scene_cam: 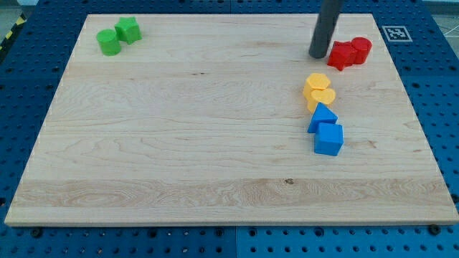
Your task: Move the blue cube and the blue triangle up a bit
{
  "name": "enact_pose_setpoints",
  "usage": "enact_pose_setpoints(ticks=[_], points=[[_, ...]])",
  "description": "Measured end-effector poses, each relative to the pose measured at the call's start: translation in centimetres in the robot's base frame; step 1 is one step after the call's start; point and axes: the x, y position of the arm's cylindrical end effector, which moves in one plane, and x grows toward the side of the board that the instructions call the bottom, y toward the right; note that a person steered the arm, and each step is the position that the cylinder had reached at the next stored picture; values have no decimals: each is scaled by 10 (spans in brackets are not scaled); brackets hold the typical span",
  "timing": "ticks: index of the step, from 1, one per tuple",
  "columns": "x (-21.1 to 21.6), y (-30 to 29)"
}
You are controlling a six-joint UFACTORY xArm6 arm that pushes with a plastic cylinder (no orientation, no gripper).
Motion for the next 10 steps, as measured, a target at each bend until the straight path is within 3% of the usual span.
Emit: enact_pose_setpoints(ticks=[3, 4, 6, 7, 9, 10], points=[[22, -26], [72, -56], [131, -69], [189, -69], [243, -63], [261, -30]])
